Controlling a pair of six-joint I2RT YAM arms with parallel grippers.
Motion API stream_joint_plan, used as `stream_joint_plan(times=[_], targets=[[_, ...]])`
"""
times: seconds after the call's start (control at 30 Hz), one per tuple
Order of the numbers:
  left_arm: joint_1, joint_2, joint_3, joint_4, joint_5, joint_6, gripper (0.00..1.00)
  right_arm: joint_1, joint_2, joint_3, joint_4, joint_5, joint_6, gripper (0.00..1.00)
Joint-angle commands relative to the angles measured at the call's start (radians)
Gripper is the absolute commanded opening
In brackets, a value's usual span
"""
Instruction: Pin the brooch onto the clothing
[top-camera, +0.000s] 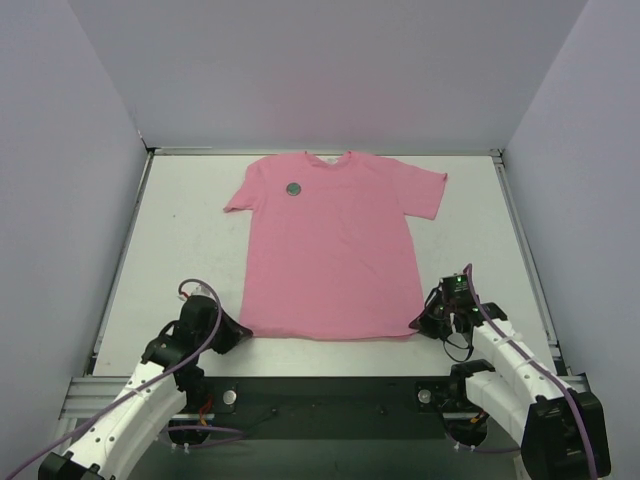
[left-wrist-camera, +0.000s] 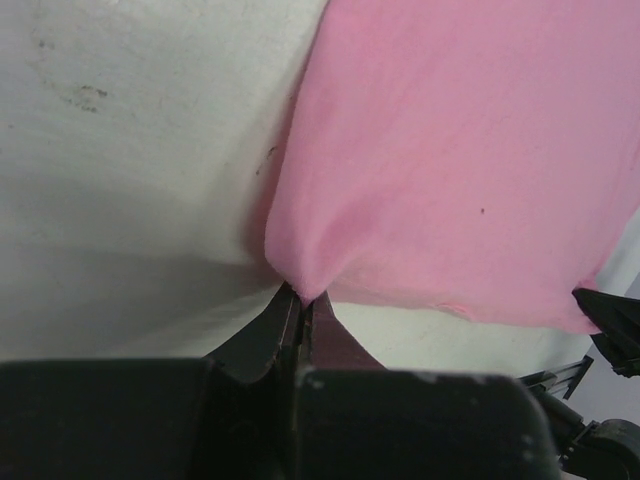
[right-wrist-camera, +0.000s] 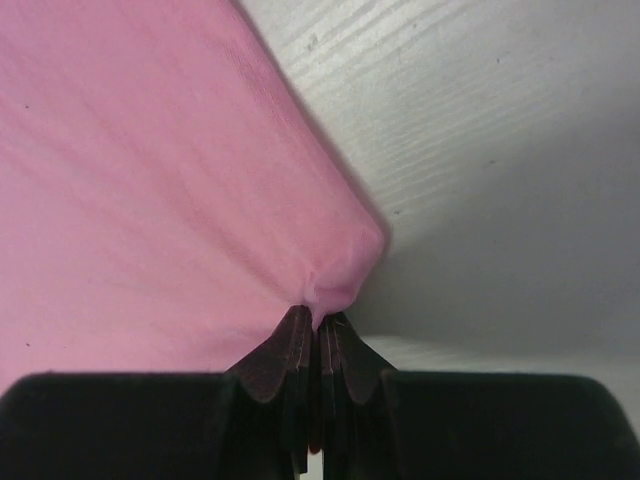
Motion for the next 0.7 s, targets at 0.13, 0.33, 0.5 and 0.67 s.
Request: stream_joint_plan(times=[0.13, 0.33, 0.5, 0.67], targets=[[-0.02, 0.009, 0.058, -0.116, 0.02, -0.051, 0.0, 0.02, 0.002, 0.067, -0.262, 0.053, 0.022, 0.0], [-0.031, -0.027, 0.085, -0.214, 0.03, -0.066, 0.0, 0.018, -0.02, 0.092, -0.366, 0.066, -0.005, 0.0], [-0.047, -0.041, 0.068, -0.226, 0.055, -0.097, 0.0, 0.023, -0.011, 0.103, -0.389, 0.05, -0.022, 0.0], [-0.052, -0.028, 0.059, -0.231, 0.069, -0.097, 0.0, 0.026, 0.006, 0.116, -0.4, 0.053, -0.037, 0.06]])
